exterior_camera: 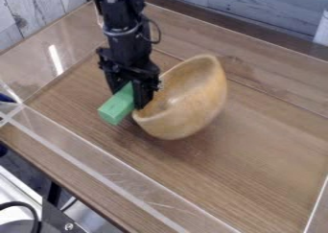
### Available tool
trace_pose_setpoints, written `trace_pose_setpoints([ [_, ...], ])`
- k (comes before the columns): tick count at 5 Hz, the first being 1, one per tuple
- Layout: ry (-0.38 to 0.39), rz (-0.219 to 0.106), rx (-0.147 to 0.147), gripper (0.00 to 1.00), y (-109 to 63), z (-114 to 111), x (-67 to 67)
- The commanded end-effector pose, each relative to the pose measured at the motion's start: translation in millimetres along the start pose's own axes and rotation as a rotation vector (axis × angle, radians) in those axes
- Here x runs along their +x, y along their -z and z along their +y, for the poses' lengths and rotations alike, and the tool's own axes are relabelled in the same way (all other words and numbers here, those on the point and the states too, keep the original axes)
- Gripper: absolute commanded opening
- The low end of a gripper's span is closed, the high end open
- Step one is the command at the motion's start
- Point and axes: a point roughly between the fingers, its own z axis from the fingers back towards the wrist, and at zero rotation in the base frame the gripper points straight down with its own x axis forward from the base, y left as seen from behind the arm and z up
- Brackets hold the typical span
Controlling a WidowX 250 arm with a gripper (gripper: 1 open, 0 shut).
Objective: Remove the green block from inside the brown bowl and put it on the table
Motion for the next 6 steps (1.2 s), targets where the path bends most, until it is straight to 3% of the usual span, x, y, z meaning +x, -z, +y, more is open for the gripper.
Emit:
trace_pose_setpoints([
  [1, 0.012, -0.030, 0.013, 0.00, -5.5, -5.3, 8.7],
  [3, 0.037, -0.028, 0.001, 0.00, -3.9, -20.6, 13.2],
  [4, 0.019, -0.023, 0.007, 0.00, 1.0, -9.8, 16.8],
  [6, 0.069, -0.025, -0.006, 0.00, 1.9, -35.7, 23.3],
])
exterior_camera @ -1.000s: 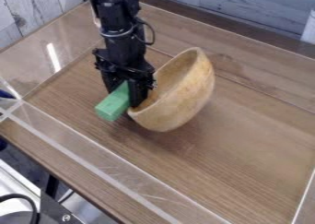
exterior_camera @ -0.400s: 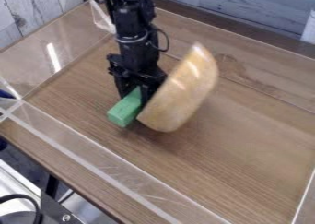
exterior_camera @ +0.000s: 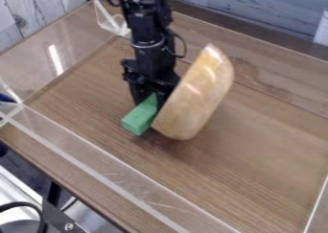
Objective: Remove the green block from inside the brown bowl and put it on the table
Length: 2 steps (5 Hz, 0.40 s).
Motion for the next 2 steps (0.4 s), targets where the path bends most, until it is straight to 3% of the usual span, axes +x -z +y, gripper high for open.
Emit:
trace_pose_setpoints([
  [1, 0.003, -0.052, 0.018, 0.00, -11.6, 1.9, 11.3],
  [2, -0.005, -0.054, 0.018, 0.00, -10.3, 4.7, 12.7],
])
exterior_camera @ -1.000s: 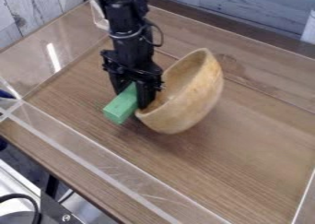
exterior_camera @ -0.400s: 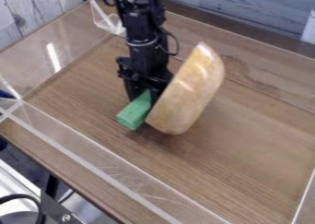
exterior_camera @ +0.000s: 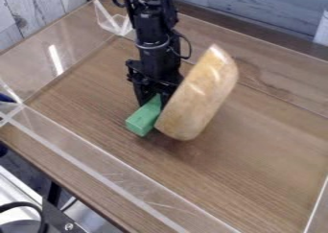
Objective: Remove the green block from inside the brown bowl and put it on the table
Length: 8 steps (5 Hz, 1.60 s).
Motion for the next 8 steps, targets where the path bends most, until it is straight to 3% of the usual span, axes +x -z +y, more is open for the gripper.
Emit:
trace_pose_setpoints([
  [1, -0.022, -0.049, 0.020, 0.00, -10.1, 11.5, 9.7],
  [8, 0.012, -0.058, 0.005, 0.00, 1.7, -2.6, 9.5],
])
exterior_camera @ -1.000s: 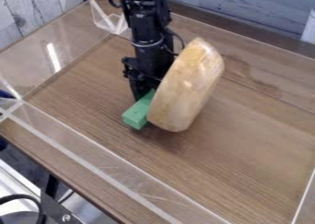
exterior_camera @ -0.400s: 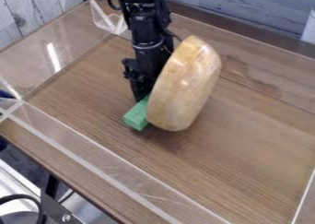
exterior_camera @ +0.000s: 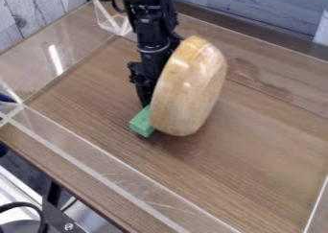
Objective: Remove the green block from inside the brown bowl and put it on the table
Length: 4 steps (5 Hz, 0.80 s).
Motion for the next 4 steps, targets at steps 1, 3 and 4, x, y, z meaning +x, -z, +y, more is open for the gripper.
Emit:
trace_pose_setpoints([
  [1, 0.014, -0.013, 0.003, 0.00, 0.4, -3.3, 3.4],
  [3, 0.020, -0.028, 0.003, 0.00, -10.8, -5.9, 6.8],
  [4, 0.014, -0.033, 0.004, 0.00, -15.1, -6.4, 8.7],
])
